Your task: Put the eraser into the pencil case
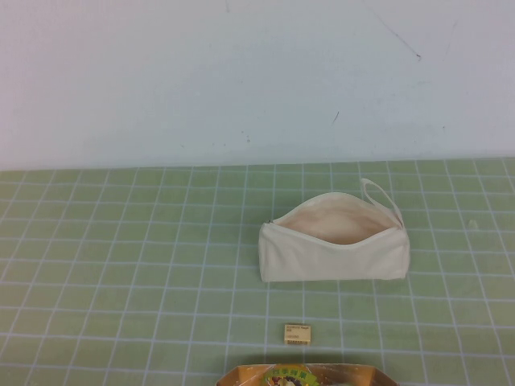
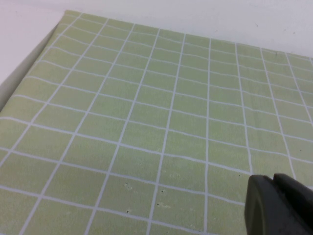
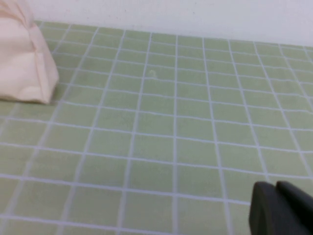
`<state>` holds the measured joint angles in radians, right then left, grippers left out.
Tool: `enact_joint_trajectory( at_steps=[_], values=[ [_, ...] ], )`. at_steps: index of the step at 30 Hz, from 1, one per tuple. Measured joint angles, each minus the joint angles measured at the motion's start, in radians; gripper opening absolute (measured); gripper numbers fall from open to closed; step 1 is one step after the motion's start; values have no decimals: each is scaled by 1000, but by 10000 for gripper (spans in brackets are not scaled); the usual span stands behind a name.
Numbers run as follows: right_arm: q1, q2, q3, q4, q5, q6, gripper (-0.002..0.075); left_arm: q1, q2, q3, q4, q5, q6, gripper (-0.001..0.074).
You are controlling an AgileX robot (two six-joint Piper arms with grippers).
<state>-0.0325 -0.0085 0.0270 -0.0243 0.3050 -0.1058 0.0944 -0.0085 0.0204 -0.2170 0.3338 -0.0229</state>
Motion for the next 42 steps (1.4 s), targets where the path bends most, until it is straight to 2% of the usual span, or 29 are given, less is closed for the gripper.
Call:
enact_joint_trajectory(
  at_steps=[3,5,8,10,14,18,21,23,25,33,38,39,42],
  values=[
    [0,0,0,142,-22,0,-1,0,0,0,0,0,0,-1],
    [0,0,0,310,-42,9,-1,0,0,0,0,0,0,-1],
    [0,0,0,666,-52,46,-1,0,0,0,0,0,0,-1],
    [0,0,0,820,-63,42,-1,0,0,0,0,0,0,-1],
    [0,0,0,932,-112,-9,-1,0,0,0,0,0,0,-1],
    [0,0,0,946,-122,-118,-1,0,0,0,-2,0,0,-1],
    [0,0,-52,946,-45,-356,-1,0,0,0,-4,0,0,-2],
    [0,5,-151,942,39,-530,-1,0,0,0,-6,0,0,-1],
    [0,45,-260,904,105,-633,-1,0,0,0,-6,0,0,-1],
    [0,471,-760,611,501,-722,-1,0,0,0,-8,0,0,-1],
    [2,782,-1048,606,808,-850,-1,0,0,0,-10,0,0,-1],
    [24,882,-1154,611,866,-868,-1,0,0,0,-10,0,0,-1],
    [87,1029,-1281,596,896,-861,-1,0,0,0,-10,0,0,-1]
  ],
)
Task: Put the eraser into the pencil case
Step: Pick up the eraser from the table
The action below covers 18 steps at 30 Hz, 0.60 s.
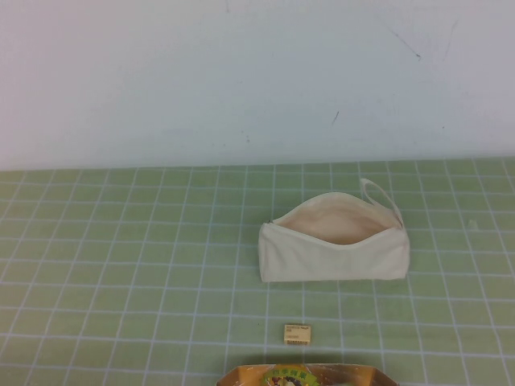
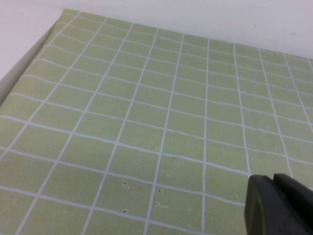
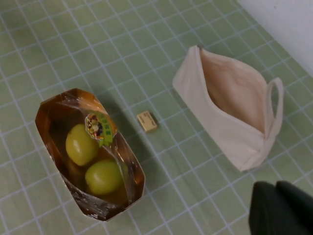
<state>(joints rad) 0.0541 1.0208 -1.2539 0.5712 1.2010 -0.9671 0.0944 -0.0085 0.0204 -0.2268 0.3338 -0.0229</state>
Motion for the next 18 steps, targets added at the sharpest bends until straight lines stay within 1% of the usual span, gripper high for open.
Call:
enact_joint_trajectory(
  at_steps=[5,10,12,15,18],
  values=[
    [195,219,-175,-134,12,122,-1,0,0,0,0,0,0,-1],
    [436,456,-344,-371,12,277,-1,0,0,0,-2,2,0,-1],
    [514,532,-400,-462,12,356,-1,0,0,0,-2,2,0,-1],
    [573,627,-457,-500,12,442,-1,0,0,0,-3,2,0,-1],
    [585,705,-486,-455,12,481,-1,0,0,0,-5,2,0,-1]
  ],
)
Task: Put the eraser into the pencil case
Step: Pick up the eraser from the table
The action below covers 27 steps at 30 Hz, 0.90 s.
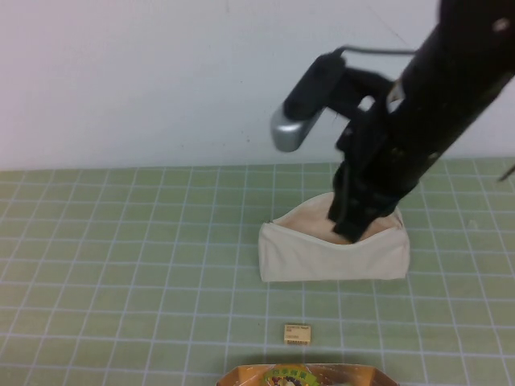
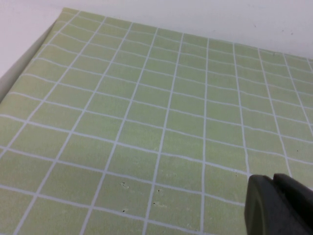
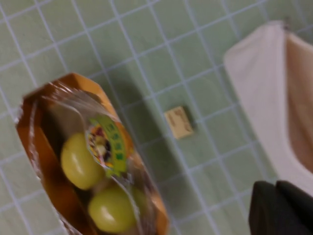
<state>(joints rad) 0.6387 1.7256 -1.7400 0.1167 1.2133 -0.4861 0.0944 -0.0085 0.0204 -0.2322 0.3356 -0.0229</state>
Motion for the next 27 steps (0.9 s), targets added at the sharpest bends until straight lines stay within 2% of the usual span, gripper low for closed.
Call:
enact_joint_trajectory(
  at_steps=[5,8,13,17,27],
  values=[
    [0,102,-7,74,0,71,14,0,0,0,0,0,0,-1],
    [0,161,-8,109,0,101,71,0,0,0,0,0,0,-1],
    [2,270,-10,127,0,276,265,0,0,0,0,0,0,-1],
    [2,349,-13,111,0,432,375,0,0,0,0,0,0,-1],
    [2,442,-15,82,-53,673,407,0,0,0,-1,0,0,-1]
  ],
)
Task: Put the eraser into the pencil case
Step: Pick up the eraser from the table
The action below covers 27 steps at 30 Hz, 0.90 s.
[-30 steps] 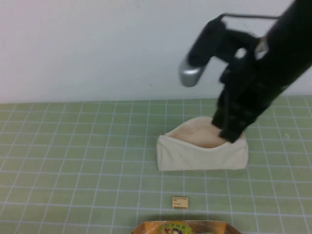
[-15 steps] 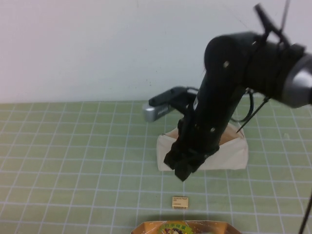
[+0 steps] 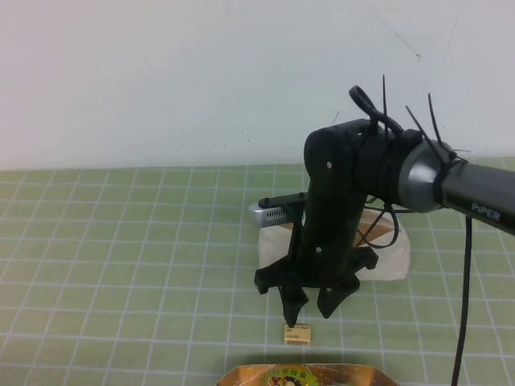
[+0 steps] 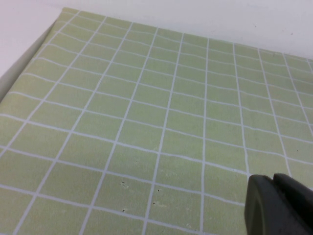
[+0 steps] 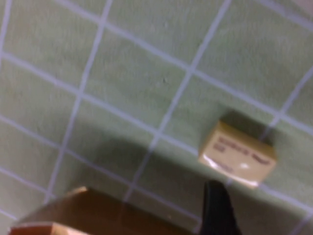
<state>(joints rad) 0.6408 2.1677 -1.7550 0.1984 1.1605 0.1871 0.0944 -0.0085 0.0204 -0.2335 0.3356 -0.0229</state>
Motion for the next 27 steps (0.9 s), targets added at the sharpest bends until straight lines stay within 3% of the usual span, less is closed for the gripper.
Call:
enact_joint_trajectory(
  at_steps=[16,27],
  values=[
    [0,23,0,78,-41,30,407,0,0,0,-1,0,0,-1],
    [0,23,0,17,-37,182,407,0,0,0,-1,0,0,-1]
  ],
)
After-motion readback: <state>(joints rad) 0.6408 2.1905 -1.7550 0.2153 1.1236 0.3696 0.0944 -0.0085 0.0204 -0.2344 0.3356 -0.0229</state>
